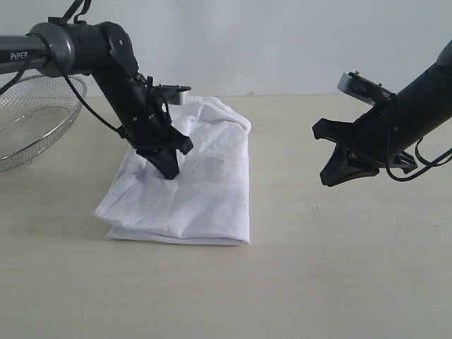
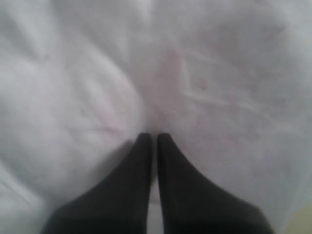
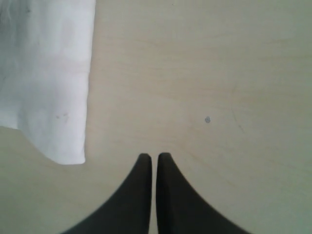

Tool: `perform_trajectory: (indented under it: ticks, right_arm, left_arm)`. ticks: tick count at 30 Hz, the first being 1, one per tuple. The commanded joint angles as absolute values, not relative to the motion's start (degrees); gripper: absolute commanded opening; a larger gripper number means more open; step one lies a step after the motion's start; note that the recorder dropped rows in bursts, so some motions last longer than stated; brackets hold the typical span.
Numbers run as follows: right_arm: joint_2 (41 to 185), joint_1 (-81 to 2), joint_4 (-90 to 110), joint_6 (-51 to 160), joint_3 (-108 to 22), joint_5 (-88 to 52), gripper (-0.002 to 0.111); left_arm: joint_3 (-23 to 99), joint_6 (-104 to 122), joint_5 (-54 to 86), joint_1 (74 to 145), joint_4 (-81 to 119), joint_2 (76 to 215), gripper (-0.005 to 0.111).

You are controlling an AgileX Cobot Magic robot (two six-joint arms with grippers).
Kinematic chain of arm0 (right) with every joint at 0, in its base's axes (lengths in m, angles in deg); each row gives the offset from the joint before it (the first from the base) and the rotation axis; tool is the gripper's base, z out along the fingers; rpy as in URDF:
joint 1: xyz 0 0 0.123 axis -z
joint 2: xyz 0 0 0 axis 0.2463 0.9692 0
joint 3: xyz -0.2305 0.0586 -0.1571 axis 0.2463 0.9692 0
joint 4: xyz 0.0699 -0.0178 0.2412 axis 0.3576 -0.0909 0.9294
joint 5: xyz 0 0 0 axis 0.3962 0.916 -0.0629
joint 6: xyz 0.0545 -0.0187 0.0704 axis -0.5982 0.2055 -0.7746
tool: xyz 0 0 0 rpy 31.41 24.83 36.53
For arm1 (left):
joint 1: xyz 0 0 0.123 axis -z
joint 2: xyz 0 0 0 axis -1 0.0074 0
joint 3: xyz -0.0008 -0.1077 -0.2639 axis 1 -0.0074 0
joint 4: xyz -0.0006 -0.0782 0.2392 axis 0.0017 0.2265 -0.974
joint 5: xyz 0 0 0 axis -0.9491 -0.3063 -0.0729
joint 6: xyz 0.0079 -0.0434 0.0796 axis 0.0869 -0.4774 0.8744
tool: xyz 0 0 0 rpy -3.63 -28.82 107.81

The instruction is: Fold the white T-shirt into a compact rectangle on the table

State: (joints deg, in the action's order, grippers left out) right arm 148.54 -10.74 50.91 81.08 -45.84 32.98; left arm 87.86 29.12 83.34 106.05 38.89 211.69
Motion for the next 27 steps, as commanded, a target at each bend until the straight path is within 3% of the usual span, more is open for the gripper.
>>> perform_trajectory:
  ticks: [1, 27]
  right_arm:
    - [147.8, -10.3, 51.2, 81.9, -45.9, 34.0, 0.0]
    - [147.8, -10.3, 51.7, 82.1, -45.9, 32.2, 0.0]
  left_arm:
    - [87.9, 25.3, 83.4, 105.1, 34.2, 212.2, 0.005]
    - [87.9, 20.8, 86.3, 96.7, 28.0, 209.2, 0.005]
